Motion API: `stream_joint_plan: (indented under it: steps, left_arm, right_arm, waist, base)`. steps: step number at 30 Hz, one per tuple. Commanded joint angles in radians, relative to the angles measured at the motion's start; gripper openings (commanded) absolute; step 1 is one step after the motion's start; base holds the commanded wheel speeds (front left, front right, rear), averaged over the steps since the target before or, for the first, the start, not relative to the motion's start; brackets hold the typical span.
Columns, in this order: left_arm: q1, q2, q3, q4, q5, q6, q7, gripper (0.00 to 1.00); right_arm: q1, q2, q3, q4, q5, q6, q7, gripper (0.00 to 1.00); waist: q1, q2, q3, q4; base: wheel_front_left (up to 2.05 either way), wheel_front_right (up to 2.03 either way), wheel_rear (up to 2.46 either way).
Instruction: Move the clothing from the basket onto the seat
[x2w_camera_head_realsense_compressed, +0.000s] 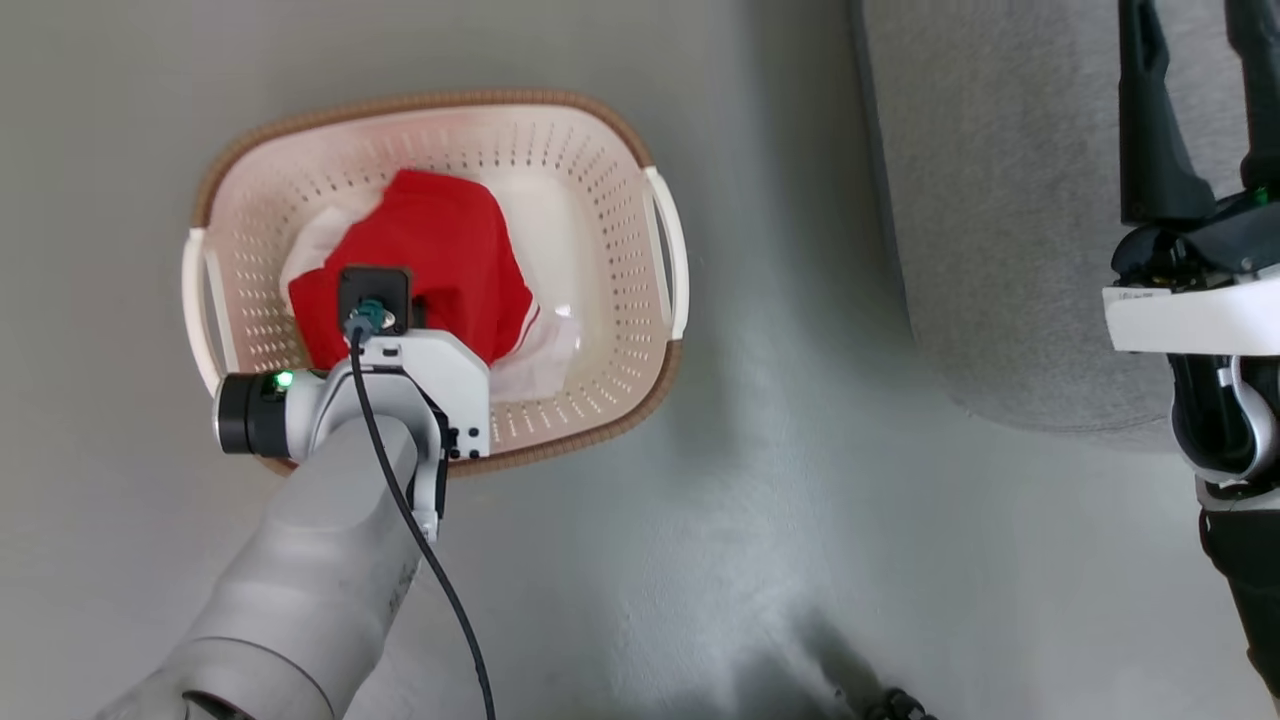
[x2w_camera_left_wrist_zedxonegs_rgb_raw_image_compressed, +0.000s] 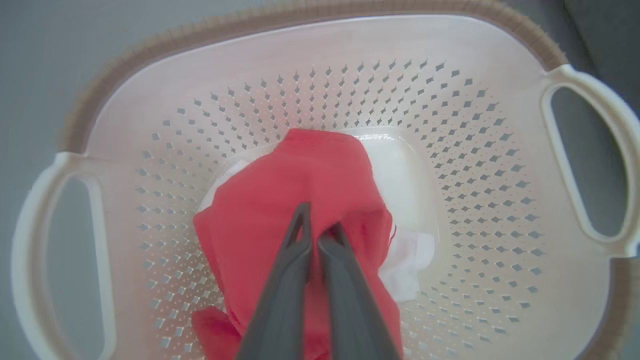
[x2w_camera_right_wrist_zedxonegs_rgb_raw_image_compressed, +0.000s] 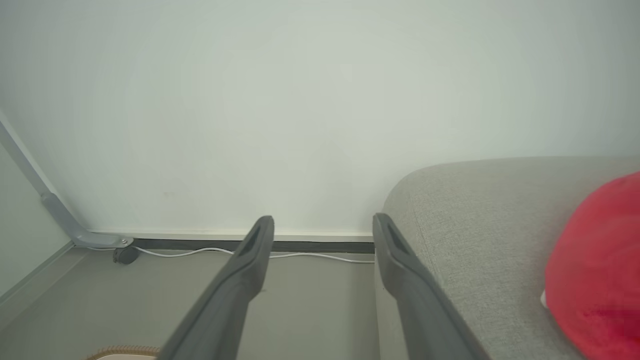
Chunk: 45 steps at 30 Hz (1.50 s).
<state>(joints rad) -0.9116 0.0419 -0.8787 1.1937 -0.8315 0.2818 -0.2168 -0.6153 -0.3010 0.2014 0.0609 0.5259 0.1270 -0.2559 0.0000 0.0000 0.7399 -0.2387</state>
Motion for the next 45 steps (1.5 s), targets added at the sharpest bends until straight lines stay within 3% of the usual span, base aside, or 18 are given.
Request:
stream_joint_plan:
  steps: [1,8,16,31,45]
  left_arm:
    - [0.028,0.008,0.008,-0.021,-0.015,-0.005,-0.019,0.0]
    - [0.078,0.008,0.011,-0.079,-0.031,-0.009,-0.044,0.0]
    - [0.159,0.008,0.113,-0.228,0.107,-0.013,-0.045,0.0]
    - [0.34,0.019,0.316,-0.482,0.349,-0.093,-0.045,0.0]
    - [0.408,0.018,0.434,-0.697,0.468,-0.176,-0.045,0.0]
  right_arm:
    - [0.049,-0.011,0.01,-0.008,-0.01,0.004,-0.006,1.0]
    - [0.098,-0.018,0.015,0.045,-0.021,0.004,-0.006,1.0]
    - [0.164,-0.015,0.013,0.093,-0.046,0.004,-0.006,1.0]
    - [0.279,0.023,0.011,0.175,-0.089,0.004,-0.006,1.0]
    - [0.34,0.064,0.006,0.227,-0.126,0.004,-0.006,1.0]
  waist:
    - [0.0,0.0,-0.057,0.004]
    - [0.0,0.0,-0.175,0.031]
    - [0.0,0.0,-0.304,0.083]
    - [0.0,0.0,-0.539,0.144]
    - [0.0,0.0,-0.662,0.167]
  base:
    - [0.0,0.0,0.0]
    - [0.0,0.0,0.0]
    - [0.0,0.0,0.0]
    - [0.0,0.0,0.0]
    - [0.0,0.0,0.0]
